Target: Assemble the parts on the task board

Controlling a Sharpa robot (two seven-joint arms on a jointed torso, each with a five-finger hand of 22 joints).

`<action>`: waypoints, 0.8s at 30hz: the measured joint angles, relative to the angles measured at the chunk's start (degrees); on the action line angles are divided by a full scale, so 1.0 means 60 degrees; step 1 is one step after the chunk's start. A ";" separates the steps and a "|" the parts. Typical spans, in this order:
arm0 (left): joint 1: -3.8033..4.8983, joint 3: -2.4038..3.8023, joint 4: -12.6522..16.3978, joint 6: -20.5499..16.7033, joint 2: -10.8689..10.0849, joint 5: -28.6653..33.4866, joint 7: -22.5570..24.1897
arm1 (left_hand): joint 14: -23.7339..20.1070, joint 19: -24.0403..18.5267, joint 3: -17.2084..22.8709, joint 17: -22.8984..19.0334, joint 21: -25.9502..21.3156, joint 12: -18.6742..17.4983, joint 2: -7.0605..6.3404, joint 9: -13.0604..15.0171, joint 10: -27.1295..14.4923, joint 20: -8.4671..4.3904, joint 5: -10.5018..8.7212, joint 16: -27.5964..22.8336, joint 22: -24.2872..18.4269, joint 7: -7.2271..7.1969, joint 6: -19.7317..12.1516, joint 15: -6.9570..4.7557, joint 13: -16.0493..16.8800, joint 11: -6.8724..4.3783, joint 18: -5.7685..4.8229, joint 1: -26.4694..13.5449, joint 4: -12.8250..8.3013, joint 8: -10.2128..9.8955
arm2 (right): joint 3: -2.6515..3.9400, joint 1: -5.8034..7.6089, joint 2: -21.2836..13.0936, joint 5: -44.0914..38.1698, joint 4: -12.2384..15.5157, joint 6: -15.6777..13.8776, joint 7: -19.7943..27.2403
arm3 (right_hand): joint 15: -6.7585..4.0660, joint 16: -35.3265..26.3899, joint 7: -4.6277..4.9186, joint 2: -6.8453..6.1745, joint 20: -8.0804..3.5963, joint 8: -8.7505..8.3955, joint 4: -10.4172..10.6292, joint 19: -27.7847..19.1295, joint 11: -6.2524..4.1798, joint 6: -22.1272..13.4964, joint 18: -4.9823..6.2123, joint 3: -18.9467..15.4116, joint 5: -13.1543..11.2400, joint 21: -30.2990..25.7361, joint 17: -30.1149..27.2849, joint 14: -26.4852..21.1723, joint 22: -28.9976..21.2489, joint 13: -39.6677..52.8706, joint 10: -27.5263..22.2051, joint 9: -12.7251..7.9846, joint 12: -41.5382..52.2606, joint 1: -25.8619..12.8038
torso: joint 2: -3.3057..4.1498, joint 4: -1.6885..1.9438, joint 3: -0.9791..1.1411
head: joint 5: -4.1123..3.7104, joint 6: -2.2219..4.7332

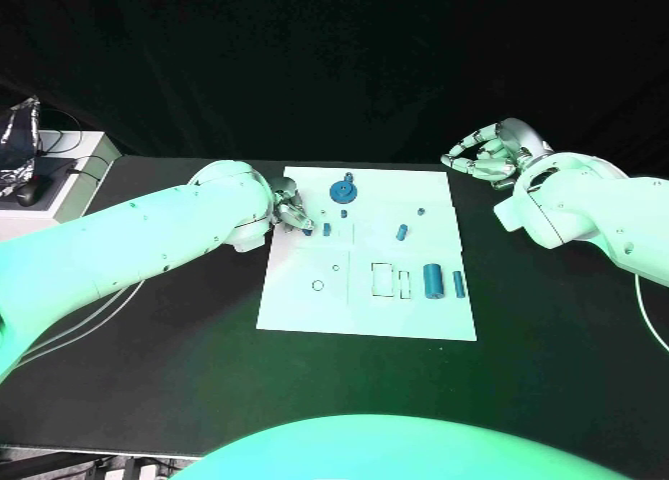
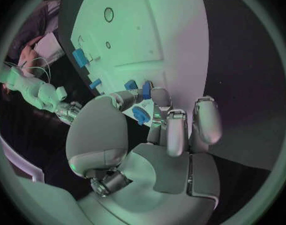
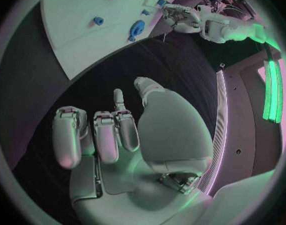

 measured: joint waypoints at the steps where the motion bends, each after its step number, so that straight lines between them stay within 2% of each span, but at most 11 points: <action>1: 0.0000 0.0000 -0.0001 0.0000 0.0001 0.0001 -0.0001 | 0.0000 0.0000 -0.0006 0.0000 0.0000 0.0000 0.0015 -0.0010 0.0000 0.0000 0.0000 0.0000 -0.0004 0.0001 0.0001 0.0000 0.0000 0.0000 -0.0001 -0.0016 -0.0007 0.0000 | 0.0000 0.0000 0.0000 0.0000 0.0000 0.0000 0.0000 | 0.0000 0.0000 0.0000 0.0000 0.0000 0.0000 0.0000 0.0000 0.0000 0.0000 0.0000 0.0000 0.0000 0.0000 0.0000 0.0000 0.0000 0.0000 0.0000 0.0000 0.0000 0.0000 | 0.0001 -0.0001 0.0000 | 0.0000 0.0002; 21: 0.0001 0.0002 -0.0001 -0.0030 0.0004 0.0013 -0.0016 | 0.0000 0.0000 -0.0095 0.0000 0.0000 0.0000 0.0022 -0.0041 0.0001 0.0000 -0.0004 -0.0038 -0.0014 0.0001 0.0067 0.0000 -0.0029 0.0001 -0.0001 -0.0125 -0.0101 -0.0042 | 0.0000 0.0000 0.0001 -0.0007 -0.0003 -0.0001 0.0000 | 0.0000 0.0000 0.0000 0.0000 0.0000 0.0000 0.0000 0.0000 0.0000 0.0000 0.0000 0.0000 0.0000 0.0000 0.0000 0.0000 -0.0002 -0.0003 0.0000 -0.0001 0.0000 0.0000 | 0.0005 0.0002 0.0000 | -0.0003 0.0011; 24: -0.0002 0.0001 0.0002 -0.0042 0.0003 0.0013 -0.0024 | 0.0000 0.0000 -0.0208 0.0000 0.0000 0.0000 0.0048 -0.0056 0.0001 0.0000 -0.0004 -0.0038 -0.0014 0.0002 0.0068 0.0000 -0.0029 0.0001 0.0000 -0.0172 0.0010 -0.0042 | 0.0000 0.0000 0.0001 -0.0008 -0.0005 -0.0002 0.0000 | 0.0000 0.0000 0.0000 0.0000 0.0000 0.0000 0.0000 0.0000 0.0000 0.0000 0.0000 0.0000 0.0000 0.0000 0.0000 0.0000 -0.0002 -0.0003 0.0000 -0.0001 0.0000 0.0000 | 0.0005 0.0001 -0.0001 | -0.0001 0.0011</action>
